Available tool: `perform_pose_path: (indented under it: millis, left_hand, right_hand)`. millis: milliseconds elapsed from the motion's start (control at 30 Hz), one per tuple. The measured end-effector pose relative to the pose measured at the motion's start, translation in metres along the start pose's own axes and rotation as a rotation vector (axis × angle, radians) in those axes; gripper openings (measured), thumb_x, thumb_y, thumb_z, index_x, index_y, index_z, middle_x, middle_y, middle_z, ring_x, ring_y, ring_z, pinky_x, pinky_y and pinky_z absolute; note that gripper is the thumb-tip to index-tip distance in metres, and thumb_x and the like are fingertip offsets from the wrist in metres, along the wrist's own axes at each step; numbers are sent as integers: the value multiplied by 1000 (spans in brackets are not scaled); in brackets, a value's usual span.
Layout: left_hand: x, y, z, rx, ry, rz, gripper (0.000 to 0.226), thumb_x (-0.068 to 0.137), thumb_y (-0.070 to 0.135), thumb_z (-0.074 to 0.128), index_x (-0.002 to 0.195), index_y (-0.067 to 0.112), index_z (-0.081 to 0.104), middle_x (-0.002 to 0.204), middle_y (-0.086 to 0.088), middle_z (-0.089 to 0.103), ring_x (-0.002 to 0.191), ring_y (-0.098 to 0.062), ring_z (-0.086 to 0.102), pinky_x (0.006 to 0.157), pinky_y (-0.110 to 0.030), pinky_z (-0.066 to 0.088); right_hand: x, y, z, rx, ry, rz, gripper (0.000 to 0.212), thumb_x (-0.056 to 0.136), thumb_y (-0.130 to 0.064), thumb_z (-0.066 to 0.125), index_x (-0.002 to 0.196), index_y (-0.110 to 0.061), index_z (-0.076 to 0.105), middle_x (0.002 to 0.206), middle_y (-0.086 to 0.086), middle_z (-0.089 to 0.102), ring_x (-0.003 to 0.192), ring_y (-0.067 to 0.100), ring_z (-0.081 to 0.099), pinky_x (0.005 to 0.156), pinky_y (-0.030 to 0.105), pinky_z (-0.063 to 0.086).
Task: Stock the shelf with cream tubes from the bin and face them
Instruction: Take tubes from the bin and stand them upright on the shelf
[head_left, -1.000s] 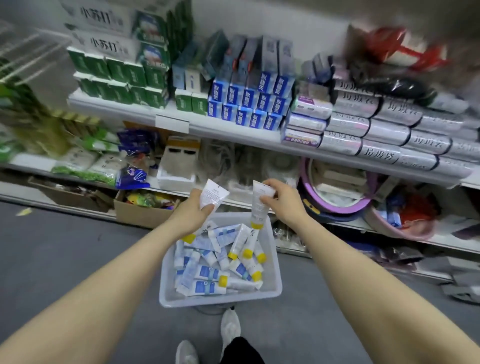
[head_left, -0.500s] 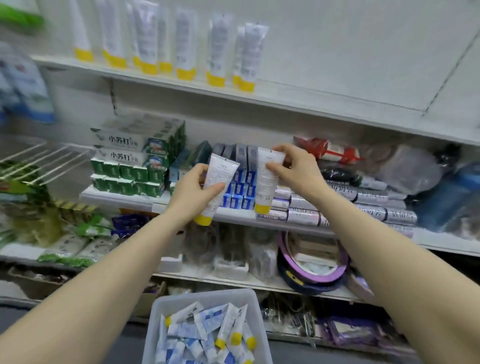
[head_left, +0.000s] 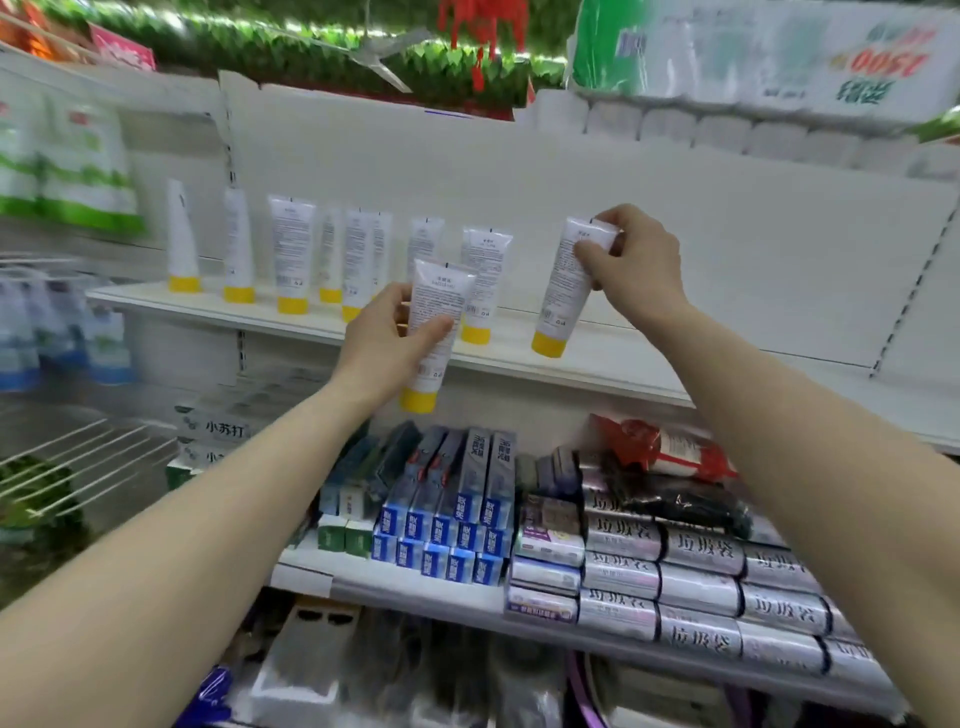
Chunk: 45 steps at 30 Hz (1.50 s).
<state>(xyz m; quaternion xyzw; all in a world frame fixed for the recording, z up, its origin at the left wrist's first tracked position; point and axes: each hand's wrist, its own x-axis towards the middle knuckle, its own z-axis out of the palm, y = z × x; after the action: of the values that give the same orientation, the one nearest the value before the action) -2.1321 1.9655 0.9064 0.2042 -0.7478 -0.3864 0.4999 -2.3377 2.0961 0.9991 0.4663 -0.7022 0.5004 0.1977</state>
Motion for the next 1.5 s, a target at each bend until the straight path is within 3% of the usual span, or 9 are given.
perform_pose_path:
  millis: [300, 500, 733, 867, 1067, 1367, 1500]
  left_hand:
    - [55, -8, 16, -63, 86, -1, 31, 86, 31, 69, 113, 22, 57, 107, 5, 68, 96, -12, 65, 84, -34, 55]
    - [68, -17, 22, -68, 169, -3, 26, 87, 29, 67, 111, 23, 58, 104, 9, 68, 93, -5, 66, 75, -20, 52]
    - [71, -24, 27, -62, 192, -20, 32, 86, 28, 69, 116, 19, 59, 109, 6, 70, 100, -10, 66, 89, -36, 54]
    - [67, -22, 31, -82, 176, -18, 28, 87, 21, 68, 114, 20, 60, 108, 4, 70, 100, -12, 66, 91, -37, 53]
    - [62, -6, 42, -146, 110, 14, 29, 89, 18, 65, 117, 17, 59, 108, 5, 70, 99, -8, 67, 84, -25, 53]
    - [79, 31, 106, -219, -116, 34, 28, 95, 16, 56, 123, 17, 53, 117, 1, 67, 108, -13, 63, 94, -35, 51]
    - [87, 26, 135, -174, -140, 6, 19, 97, 18, 52, 113, 27, 55, 115, 4, 66, 108, -13, 62, 98, -41, 49]
  right_hand:
    - [71, 52, 66, -79, -94, 53, 26, 82, -24, 60, 107, -16, 63, 102, 4, 68, 98, 27, 59, 85, 36, 47]
    - [101, 74, 113, -26, -121, 14, 26, 85, -25, 59, 110, -17, 62, 105, 4, 67, 100, 28, 58, 80, 30, 39]
    - [115, 85, 141, 31, -133, -42, 26, 90, -25, 55, 115, -18, 56, 104, 7, 67, 98, 28, 58, 75, 28, 35]
    - [114, 88, 136, 11, -172, -46, 28, 90, -24, 54, 117, -18, 53, 103, 8, 66, 99, 30, 56, 76, 31, 38]
    - [107, 86, 114, -79, -250, -73, 42, 92, -22, 51, 133, -17, 41, 104, 10, 66, 101, 33, 56, 83, 36, 43]
    - [96, 92, 52, -322, -179, -209, 34, 97, -17, 40, 131, -21, 46, 109, 4, 65, 100, 30, 56, 78, 36, 46]
    - [92, 104, 40, -290, -157, -222, 31, 97, -16, 38, 125, -21, 52, 106, 3, 66, 98, 28, 57, 76, 34, 44]
